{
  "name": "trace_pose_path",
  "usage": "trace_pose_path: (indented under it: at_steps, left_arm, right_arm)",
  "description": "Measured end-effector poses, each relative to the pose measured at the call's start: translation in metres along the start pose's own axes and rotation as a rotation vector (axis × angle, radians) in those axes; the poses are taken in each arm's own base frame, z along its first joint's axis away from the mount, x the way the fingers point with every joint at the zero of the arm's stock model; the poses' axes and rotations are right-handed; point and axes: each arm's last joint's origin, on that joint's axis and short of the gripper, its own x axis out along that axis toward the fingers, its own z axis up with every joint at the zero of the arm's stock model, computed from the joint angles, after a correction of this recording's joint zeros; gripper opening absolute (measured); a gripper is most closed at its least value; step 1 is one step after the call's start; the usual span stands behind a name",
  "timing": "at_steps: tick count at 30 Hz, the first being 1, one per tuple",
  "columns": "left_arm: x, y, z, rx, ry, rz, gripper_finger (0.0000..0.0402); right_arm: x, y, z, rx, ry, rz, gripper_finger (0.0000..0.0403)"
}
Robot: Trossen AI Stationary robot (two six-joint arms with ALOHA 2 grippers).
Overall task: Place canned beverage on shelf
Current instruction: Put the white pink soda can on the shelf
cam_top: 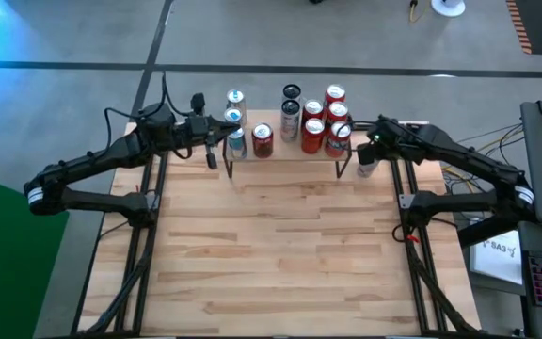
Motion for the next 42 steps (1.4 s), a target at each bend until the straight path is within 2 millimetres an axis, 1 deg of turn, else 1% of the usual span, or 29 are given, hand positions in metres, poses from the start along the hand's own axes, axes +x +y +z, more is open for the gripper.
trace_pose_path:
  at_steps: [3, 5, 11, 15, 20, 24, 28, 37, 42]
  left_arm:
    - [0.000, 0.000, 0.000, 0.000, 0.000, 0.000, 0.0000]
    - [0.000, 0.000, 0.000, 0.000, 0.000, 0.001, 0.0000]
    - [0.000, 0.000, 0.000, 0.000, 0.000, 0.001, 0.0000]
    - [0.000, 0.000, 0.000, 0.000, 0.002, 0.004, 0.0000]
    - [0.000, 0.000, 0.000, 0.000, 0.002, 0.004, 0.0000]
    - [0.000, 0.000, 0.000, 0.000, 0.002, 0.004, 0.0000]
    - [0.000, 0.000, 0.000, 0.000, 0.003, 0.005, 0.0000]
    - [0.000, 0.000, 0.000, 0.000, 0.009, 0.017, 0.0000]
    - [0.000, 0.000, -0.001, -0.001, 0.013, 0.016, 0.0000]
  right_arm:
    - [0.002, 0.002, 0.001, -0.003, 0.010, -0.002, 0.0071]
    - [0.000, 0.003, 0.003, 0.003, 0.003, 0.004, 0.0101]
    - [-0.006, 0.003, 0.007, 0.027, -0.009, 0.014, 0.0205]
    - [0.000, 0.002, 0.002, 0.035, 0.015, -0.017, 0.0268]
    - [0.009, 0.002, -0.002, 0.038, 0.043, -0.043, 0.0318]
    - [0.010, 0.003, -0.002, 0.037, 0.043, -0.043, 0.0341]
    - [0.010, 0.004, 0.000, 0.037, 0.028, -0.030, 0.0354]
    - [0.021, 0.011, 0.002, 0.017, 0.039, -0.075, 0.0356]
    - [0.027, 0.014, 0.001, 0.001, 0.059, -0.092, 0.0350]
